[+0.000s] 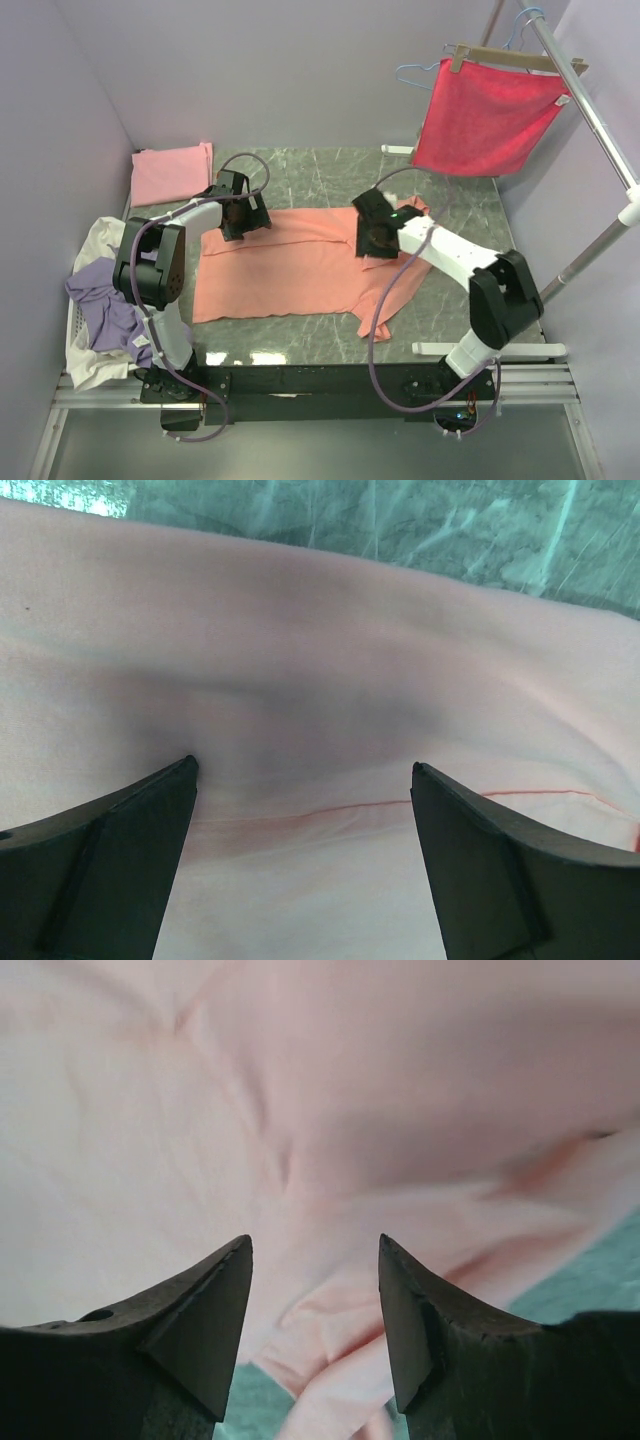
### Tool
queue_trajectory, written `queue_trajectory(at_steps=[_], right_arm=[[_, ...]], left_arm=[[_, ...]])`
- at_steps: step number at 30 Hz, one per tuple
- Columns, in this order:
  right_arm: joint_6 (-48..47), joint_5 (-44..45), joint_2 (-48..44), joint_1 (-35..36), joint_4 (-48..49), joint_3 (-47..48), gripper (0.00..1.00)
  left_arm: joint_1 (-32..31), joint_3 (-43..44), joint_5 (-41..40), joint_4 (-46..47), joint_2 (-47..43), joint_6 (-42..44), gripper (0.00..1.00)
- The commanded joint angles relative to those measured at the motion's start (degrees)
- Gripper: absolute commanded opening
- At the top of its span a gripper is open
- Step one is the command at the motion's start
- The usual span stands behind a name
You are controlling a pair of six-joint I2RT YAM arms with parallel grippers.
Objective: Fold and stack the t-shirts
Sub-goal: Fold the flattened tshirt in 1/3 of the way
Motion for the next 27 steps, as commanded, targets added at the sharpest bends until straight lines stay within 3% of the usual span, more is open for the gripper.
queue_trajectory(at_steps=[1,5,15,19,27], right_arm=[[-2.29,5.22,-2.82,-8.18,3.62,3.36,0.59],[-5.38,3.29,1.49,-13.55,5.03,7.41,0.58],[-7.93,-3.03,18.17,-19.18,9.25,17.25,0.58],[-7.93,-2.69,25.04,-21.21,5.22,26.37,0.55],[-8.37,0.38,31.65,-27.53,0.72,33.52,0.52]], left_arm=[[-0.41,-0.67,2.05,1.58,0.78,0.58,0.93],[-0.32,-0.67,1.26,0.97,0.17,0.75,0.93],[0.11,0.21,-3.05,-0.36,1.22,0.93,0.94],[0.47,0.64,-5.57,-1.23,1.31,0.93,0.95],[5.64,-0.41,-7.09,-1.67,2.27,0.58,0.96]])
